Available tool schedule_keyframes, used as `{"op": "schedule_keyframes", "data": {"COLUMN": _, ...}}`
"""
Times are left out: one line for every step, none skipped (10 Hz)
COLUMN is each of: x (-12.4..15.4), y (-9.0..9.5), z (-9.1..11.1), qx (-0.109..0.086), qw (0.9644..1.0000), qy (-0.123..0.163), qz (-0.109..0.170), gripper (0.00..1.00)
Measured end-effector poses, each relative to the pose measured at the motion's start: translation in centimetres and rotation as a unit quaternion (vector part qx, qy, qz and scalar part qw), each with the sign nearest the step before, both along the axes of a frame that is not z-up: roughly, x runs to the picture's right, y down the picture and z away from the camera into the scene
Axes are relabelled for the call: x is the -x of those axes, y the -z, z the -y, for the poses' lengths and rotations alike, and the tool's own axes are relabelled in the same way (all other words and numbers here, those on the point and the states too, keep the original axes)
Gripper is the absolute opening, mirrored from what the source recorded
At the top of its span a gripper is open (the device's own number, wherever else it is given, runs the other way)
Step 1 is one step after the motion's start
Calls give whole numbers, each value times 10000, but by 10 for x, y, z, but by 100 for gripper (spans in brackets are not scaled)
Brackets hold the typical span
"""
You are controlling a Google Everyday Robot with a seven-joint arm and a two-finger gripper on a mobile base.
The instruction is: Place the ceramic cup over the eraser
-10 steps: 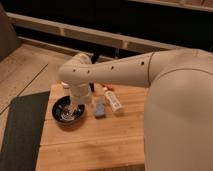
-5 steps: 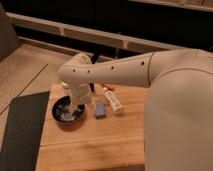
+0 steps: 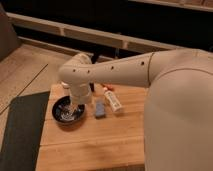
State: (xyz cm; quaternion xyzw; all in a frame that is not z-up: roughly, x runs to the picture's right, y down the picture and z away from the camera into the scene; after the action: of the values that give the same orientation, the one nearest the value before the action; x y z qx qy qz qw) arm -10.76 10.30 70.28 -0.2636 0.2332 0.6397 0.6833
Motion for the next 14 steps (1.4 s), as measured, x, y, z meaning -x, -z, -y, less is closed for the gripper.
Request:
{"op": "schedule_keyframes", "data": {"x": 0, "y": 0, "z": 0, "qx": 0, "qw": 10000, "qy": 0, "qz": 0, "gripper": 65}}
{"op": "schedule_keyframes", "data": {"x": 0, "y": 0, "z": 0, "qx": 0, "qw": 10000, "qy": 0, "qz": 0, "gripper": 65}}
{"op": "schedule_keyframes", "data": {"x": 0, "y": 0, "z": 0, "qx": 0, "qw": 10000, "qy": 0, "qz": 0, "gripper": 65}}
{"op": "schedule_keyframes", "data": {"x": 0, "y": 0, "z": 0, "qx": 0, "qw": 10000, "qy": 0, "qz": 0, "gripper": 65}}
{"op": "schedule_keyframes", "data": {"x": 0, "y": 0, "z": 0, "qx": 0, "qw": 10000, "qy": 0, "qz": 0, "gripper": 65}}
{"op": "schedule_keyframes", "data": {"x": 0, "y": 0, "z": 0, "qx": 0, "qw": 10000, "qy": 0, "qz": 0, "gripper": 65}}
{"op": "schedule_keyframes", "data": {"x": 0, "y": 0, "z": 0, "qx": 0, "qw": 10000, "qy": 0, "qz": 0, "gripper": 65}}
{"op": "schedule_keyframes", "data": {"x": 0, "y": 0, "z": 0, "qx": -2, "qw": 10000, "qy": 2, "qz": 1, "gripper": 65}}
{"op": "schedule_keyframes", "data": {"x": 0, "y": 0, "z": 1, "qx": -16, "qw": 10000, "qy": 6, "qz": 1, "gripper": 65}}
{"op": "schedule_keyframes", "data": {"x": 2, "y": -1, "z": 11, "qx": -146, "qw": 9999, "qy": 4, "qz": 80, "gripper": 65}}
{"op": "schedule_keyframes", "data": {"x": 5, "y": -3, "z": 29, "qx": -392, "qw": 9989, "qy": 65, "qz": 252, "gripper": 65}}
{"op": "schedule_keyframes", "data": {"x": 10, "y": -3, "z": 53, "qx": -728, "qw": 9958, "qy": 209, "qz": 512, "gripper": 65}}
{"op": "schedule_keyframes", "data": {"x": 16, "y": -2, "z": 70, "qx": -982, "qw": 9919, "qy": 343, "qz": 726, "gripper": 65}}
{"op": "schedule_keyframes", "data": {"x": 28, "y": 2, "z": 105, "qx": -1487, "qw": 9800, "qy": 687, "qz": 1126, "gripper": 65}}
